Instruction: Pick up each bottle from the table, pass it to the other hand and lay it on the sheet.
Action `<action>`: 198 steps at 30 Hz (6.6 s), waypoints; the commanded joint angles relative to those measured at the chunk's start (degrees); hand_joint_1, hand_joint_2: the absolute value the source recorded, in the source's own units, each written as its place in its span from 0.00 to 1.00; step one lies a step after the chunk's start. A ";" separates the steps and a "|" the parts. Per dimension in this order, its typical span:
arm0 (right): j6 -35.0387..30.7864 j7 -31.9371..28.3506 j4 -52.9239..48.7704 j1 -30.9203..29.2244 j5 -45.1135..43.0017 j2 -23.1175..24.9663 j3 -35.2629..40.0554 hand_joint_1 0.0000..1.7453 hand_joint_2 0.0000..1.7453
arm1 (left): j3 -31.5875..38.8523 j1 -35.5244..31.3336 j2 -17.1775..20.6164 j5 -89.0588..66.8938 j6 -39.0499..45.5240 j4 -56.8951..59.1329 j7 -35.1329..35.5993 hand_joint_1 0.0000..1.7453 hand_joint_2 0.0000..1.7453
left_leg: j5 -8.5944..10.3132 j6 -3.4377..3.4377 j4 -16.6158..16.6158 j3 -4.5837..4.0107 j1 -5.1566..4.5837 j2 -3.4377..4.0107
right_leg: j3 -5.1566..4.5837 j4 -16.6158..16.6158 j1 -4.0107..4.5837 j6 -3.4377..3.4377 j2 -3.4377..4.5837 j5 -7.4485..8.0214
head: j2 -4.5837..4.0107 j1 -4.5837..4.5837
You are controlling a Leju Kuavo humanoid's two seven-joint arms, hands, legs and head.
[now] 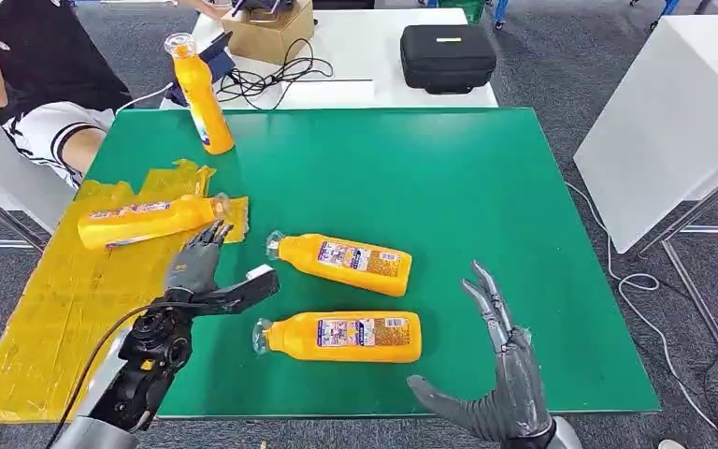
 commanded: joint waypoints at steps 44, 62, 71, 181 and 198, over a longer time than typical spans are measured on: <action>35.23 18.17 23.39 -22.24 9.13 -2.80 1.02 0.00 1.00 | -4.28 20.76 1.51 76.58 -16.93 -37.59 -30.50 0.00 1.00 | -0.06 -0.01 -0.07 0.18 0.00 0.15 | 0.18 -0.10 0.00 0.06 0.10 0.01 | 0.00 0.00; 38.48 18.48 27.73 -27.50 10.13 1.19 9.49 0.00 1.00 | -6.87 19.84 1.62 75.40 -16.24 -36.84 -30.91 0.00 1.00 | -0.04 0.00 -0.06 0.12 -0.01 0.11 | 0.12 -0.07 -0.01 0.05 0.07 0.00 | 0.00 0.02; 39.89 22.03 32.89 -29.11 11.79 4.02 13.41 0.00 1.00 | -9.44 17.82 1.72 73.26 -15.92 -35.28 -29.53 0.00 1.00 | -0.04 -0.02 -0.08 0.15 0.00 0.06 | 0.16 -0.10 0.01 0.04 0.03 0.00 | 0.00 0.00; 40.50 23.84 61.43 -34.49 15.21 13.25 11.16 0.00 1.00 | -9.22 15.02 -0.16 73.93 -16.90 -32.85 -25.74 0.00 1.00 | -0.03 -0.03 -0.09 0.67 0.04 0.04 | 0.68 -0.15 0.03 0.07 -0.04 -0.01 | 0.00 0.00; 38.73 23.09 60.65 -35.17 13.73 13.64 12.83 1.00 1.00 | -8.07 16.03 -0.36 72.04 -15.40 -34.27 -26.97 0.00 1.00 | 0.00 -0.03 -0.07 0.87 0.03 0.14 | 0.81 -0.11 0.04 0.06 0.11 0.03 | 0.00 0.02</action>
